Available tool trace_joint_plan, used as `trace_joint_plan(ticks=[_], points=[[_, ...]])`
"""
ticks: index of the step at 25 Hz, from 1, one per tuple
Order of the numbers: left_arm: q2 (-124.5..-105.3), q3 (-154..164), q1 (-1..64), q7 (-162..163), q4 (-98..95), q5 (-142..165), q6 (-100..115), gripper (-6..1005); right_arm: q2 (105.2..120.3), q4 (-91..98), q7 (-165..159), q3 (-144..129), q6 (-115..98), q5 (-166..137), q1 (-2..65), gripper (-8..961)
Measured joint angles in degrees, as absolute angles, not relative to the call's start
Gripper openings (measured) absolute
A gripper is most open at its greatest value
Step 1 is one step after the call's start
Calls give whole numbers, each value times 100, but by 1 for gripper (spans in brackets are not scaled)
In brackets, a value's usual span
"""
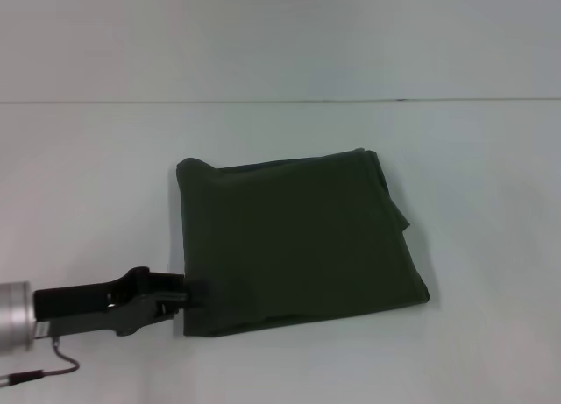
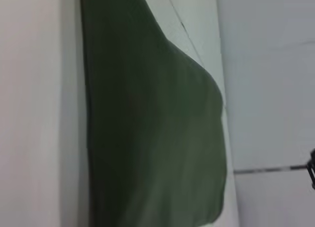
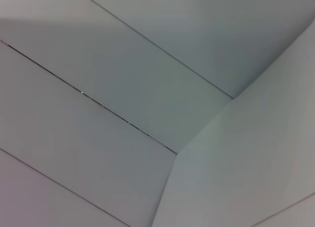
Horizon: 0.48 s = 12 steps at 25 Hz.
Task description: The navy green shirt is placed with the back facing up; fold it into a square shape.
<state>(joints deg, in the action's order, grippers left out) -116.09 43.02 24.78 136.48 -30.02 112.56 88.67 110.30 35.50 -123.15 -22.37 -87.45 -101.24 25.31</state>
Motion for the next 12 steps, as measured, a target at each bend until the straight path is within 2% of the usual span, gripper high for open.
trace_joint_plan(ticks=[3,9,12], points=[[-11448,4021,2376,13568,-3051,11293,9096,175,11004,3551,-12283,-2293,-8743,-10167,2564,851],[-11488,3097,2250,11683,-3304,11175,9786,476,10949,3854,-11853,-2643,-8748,-10953,2695,851],[-11464,3382,2427,10740,-3521,11357,9727,590,11007,4209,-11125,-2876,-8778,-11385,2791,851]])
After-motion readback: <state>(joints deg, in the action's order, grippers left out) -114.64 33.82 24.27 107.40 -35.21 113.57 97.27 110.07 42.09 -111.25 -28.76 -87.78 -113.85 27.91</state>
